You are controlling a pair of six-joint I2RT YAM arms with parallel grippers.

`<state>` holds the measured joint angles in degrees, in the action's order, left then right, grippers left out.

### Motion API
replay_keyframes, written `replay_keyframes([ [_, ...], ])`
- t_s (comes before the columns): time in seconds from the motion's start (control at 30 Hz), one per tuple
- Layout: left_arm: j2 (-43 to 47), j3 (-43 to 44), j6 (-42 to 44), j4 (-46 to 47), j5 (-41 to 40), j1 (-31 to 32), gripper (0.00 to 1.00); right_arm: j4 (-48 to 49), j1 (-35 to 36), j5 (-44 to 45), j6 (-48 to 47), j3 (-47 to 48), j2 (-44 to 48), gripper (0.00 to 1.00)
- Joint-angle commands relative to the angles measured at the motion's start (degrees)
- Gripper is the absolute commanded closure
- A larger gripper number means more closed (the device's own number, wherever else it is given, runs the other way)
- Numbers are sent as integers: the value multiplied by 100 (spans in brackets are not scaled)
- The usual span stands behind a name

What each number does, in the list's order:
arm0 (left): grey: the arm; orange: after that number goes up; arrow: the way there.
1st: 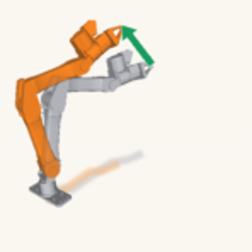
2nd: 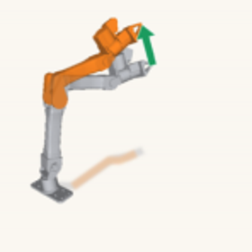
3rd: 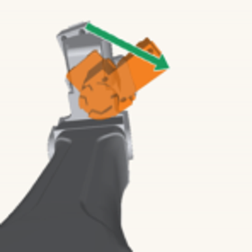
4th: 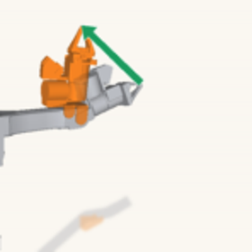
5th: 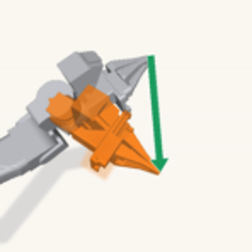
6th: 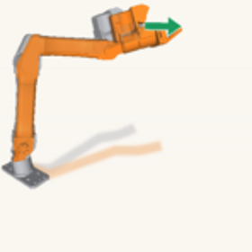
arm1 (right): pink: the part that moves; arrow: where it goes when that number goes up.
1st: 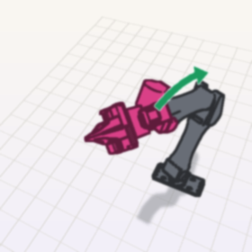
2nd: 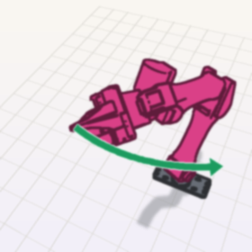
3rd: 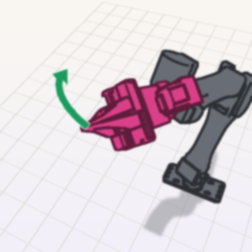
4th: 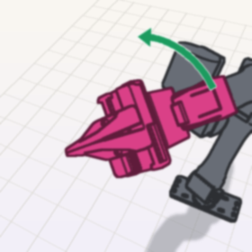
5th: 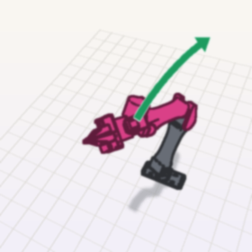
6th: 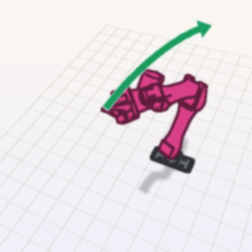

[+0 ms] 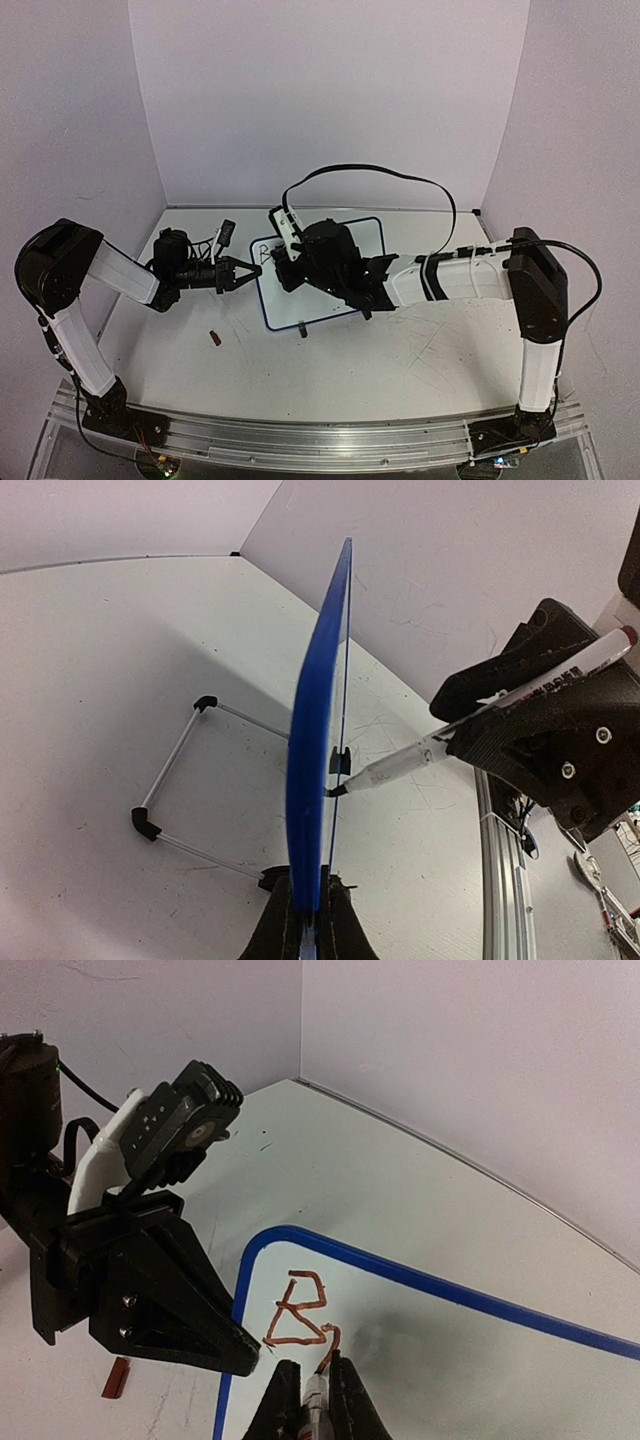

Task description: Write a sentence on the whiteboard

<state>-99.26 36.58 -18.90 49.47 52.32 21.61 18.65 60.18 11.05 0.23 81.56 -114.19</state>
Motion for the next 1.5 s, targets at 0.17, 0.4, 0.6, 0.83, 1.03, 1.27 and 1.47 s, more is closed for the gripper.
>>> replay_keyframes([
  [0.17, 233, -2, 281, 42, 10, 10, 100, 40, -9, 328, -86, 295, 1, 100],
  [0.4, 215, -2, 290, 30, 21, 10, 100, 112, -30, 549, -275, 471, -47, 100],
  [0.6, 236, -15, 303, 28, 16, 13, 100, 106, -45, 745, -265, 503, -72, 100],
  [0.83, 232, -18, 314, 31, 9, 13, 100, 62, -40, 758, -190, 225, 211, 100],
  [1.03, 217, -7, 308, 23, -2, 13, 100, 811, -46, -85, -76, -444, 788, 100],
  [1.27, 239, -6, 299, 13, 8, 12, 100, 762, -166, -72, -67, -357, 681, 100],
  [1.47, 273, -10, 290, 2, 10, 12, 100, 627, -209, -33, -76, 3, 372, 100],
])
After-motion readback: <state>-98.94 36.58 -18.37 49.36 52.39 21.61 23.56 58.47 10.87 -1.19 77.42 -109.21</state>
